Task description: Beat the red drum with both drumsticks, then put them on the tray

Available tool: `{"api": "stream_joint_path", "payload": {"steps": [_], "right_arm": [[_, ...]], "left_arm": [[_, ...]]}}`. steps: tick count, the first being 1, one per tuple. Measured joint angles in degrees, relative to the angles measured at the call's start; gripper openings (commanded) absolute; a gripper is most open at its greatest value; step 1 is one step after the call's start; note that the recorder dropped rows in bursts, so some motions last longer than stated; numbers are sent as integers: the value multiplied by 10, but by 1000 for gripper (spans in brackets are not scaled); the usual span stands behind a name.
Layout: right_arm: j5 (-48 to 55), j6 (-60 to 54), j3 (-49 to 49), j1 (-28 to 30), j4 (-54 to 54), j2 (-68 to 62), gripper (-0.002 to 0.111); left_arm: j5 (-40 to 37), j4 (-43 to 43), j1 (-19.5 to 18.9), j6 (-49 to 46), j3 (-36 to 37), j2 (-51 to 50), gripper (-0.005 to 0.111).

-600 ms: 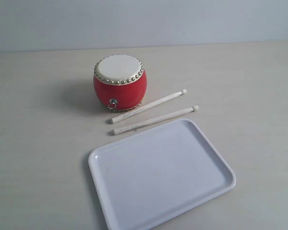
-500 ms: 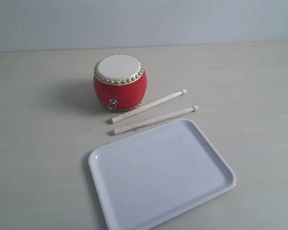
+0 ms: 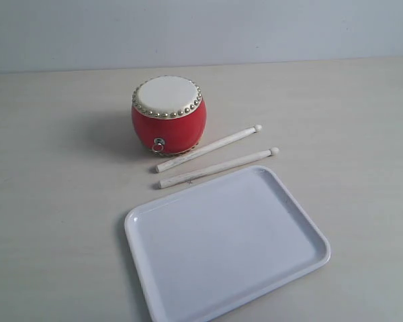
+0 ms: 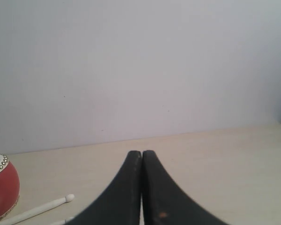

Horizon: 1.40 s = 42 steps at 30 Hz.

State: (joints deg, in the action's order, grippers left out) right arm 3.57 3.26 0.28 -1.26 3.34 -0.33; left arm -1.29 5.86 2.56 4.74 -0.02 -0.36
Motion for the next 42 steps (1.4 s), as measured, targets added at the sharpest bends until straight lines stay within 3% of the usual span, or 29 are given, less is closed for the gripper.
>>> {"api": "stream_joint_path", "payload": {"steps": [32, 37, 42], "right_arm": [[0, 0, 0, 0, 0, 0, 0], [0, 0, 0, 0, 0, 0, 0], [0, 0, 0, 0, 0, 0, 0]], "left_arm": [[8, 1, 0, 1, 0, 0, 0], [52, 46, 0, 109, 0, 0, 0], [121, 49, 0, 121, 0, 0, 0]]}}
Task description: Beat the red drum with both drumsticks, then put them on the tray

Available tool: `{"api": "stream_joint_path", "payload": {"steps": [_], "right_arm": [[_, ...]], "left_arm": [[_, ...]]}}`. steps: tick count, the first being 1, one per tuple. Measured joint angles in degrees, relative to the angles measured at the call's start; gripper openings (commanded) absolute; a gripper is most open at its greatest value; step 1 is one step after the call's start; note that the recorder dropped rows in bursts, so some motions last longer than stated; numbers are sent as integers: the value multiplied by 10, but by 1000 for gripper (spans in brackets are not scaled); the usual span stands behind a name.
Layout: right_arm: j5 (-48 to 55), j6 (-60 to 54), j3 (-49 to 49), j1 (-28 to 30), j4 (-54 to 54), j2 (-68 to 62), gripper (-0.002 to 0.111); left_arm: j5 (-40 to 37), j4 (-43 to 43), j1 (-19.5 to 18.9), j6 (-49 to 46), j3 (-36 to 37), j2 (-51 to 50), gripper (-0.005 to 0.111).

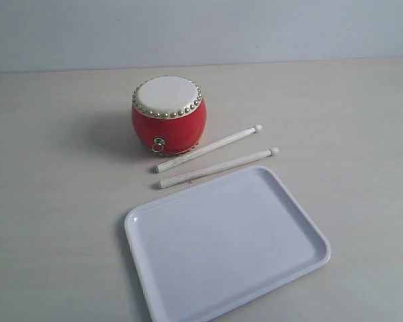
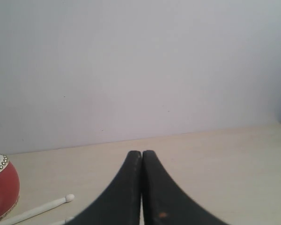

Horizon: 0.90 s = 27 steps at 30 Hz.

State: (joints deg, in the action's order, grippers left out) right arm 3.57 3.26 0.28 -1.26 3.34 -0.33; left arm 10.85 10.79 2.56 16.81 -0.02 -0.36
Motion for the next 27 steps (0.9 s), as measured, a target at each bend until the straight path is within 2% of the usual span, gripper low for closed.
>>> {"api": "stream_joint_path", "payload": {"steps": [9, 16, 27], "right_arm": [[0, 0, 0, 0, 0, 0, 0], [0, 0, 0, 0, 0, 0, 0], [0, 0, 0, 0, 0, 0, 0]], "left_arm": [[12, 2, 0, 1, 0, 0, 0], [-36, 2, 0, 1, 0, 0, 0], [-39, 2, 0, 1, 0, 0, 0]]}}
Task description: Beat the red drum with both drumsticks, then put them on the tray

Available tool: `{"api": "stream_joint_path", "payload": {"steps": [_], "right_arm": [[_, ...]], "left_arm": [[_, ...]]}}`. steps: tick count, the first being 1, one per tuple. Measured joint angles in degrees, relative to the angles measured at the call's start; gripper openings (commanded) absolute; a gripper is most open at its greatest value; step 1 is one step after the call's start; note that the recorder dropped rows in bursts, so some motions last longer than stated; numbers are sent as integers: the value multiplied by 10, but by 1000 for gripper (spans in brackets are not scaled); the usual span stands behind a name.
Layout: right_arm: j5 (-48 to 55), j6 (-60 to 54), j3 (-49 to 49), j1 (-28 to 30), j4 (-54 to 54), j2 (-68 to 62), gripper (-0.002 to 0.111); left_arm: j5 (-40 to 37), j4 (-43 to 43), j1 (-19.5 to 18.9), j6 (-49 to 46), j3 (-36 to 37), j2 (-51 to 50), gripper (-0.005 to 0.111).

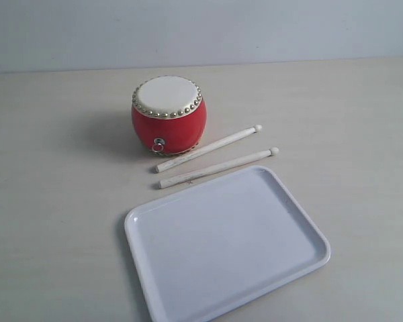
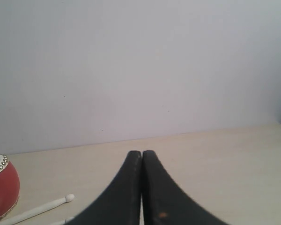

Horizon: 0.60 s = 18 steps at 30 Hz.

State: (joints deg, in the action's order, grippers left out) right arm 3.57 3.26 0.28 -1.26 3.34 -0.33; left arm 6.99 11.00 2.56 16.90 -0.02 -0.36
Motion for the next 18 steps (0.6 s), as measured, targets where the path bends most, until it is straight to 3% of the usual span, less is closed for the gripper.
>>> {"api": "stream_joint_path", "payload": {"steps": [10, 18], "right_arm": [[-7, 2, 0, 0, 3, 0, 0], [-92, 205, 0, 0, 268, 0, 0]], "left_arm": [[0, 0, 0, 0, 0, 0, 0], [-1, 19, 0, 22, 0, 0, 0]]}}
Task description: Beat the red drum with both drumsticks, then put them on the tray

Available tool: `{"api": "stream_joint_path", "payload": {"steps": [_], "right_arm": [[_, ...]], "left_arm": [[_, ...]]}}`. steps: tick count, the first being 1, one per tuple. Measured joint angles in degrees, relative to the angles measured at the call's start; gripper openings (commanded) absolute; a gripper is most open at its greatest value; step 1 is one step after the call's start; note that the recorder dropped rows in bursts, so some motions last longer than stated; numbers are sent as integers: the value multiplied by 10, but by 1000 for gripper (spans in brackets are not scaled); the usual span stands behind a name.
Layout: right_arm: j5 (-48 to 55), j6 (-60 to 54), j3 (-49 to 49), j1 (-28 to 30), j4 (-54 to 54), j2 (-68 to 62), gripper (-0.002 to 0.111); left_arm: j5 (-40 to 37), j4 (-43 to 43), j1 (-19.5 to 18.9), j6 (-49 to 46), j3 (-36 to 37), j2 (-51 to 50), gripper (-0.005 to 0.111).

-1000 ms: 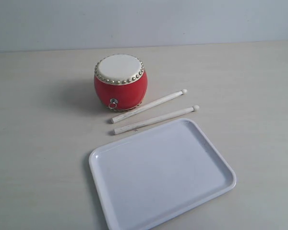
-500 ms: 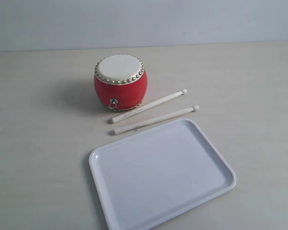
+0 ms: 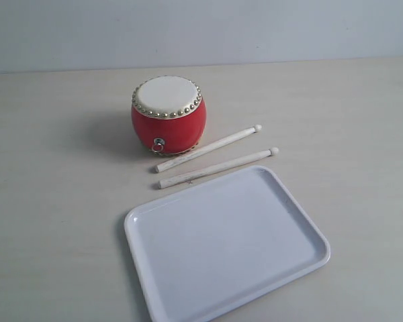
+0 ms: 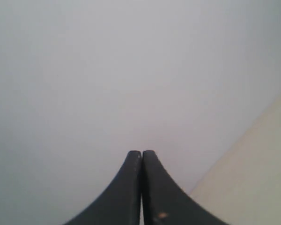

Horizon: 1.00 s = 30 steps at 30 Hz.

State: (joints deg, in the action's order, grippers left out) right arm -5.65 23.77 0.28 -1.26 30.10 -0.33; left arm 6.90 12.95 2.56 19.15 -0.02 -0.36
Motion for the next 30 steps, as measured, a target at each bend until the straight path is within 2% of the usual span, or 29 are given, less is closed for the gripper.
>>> {"api": "stream_joint_path", "payload": {"steps": [6, 9, 16, 24, 30], "right_arm": [[-15, 29, 0, 0, 72, 0, 0], [-15, 31, 0, 0, 77, 0, 0], [-15, 32, 0, 0, 79, 0, 0], [-15, 32, 0, 0, 79, 0, 0], [-15, 32, 0, 0, 79, 0, 0]], "left_arm": [[-24, 10, 0, 7, -2, 0, 0], [-51, 10, 0, -3, -36, -27, 0], [-118, -2, 0, -99, -197, -175, 0], [-289, -2, 0, -229, -424, -404, 0], [-403, 60, 0, -358, -503, -515, 0]]}}
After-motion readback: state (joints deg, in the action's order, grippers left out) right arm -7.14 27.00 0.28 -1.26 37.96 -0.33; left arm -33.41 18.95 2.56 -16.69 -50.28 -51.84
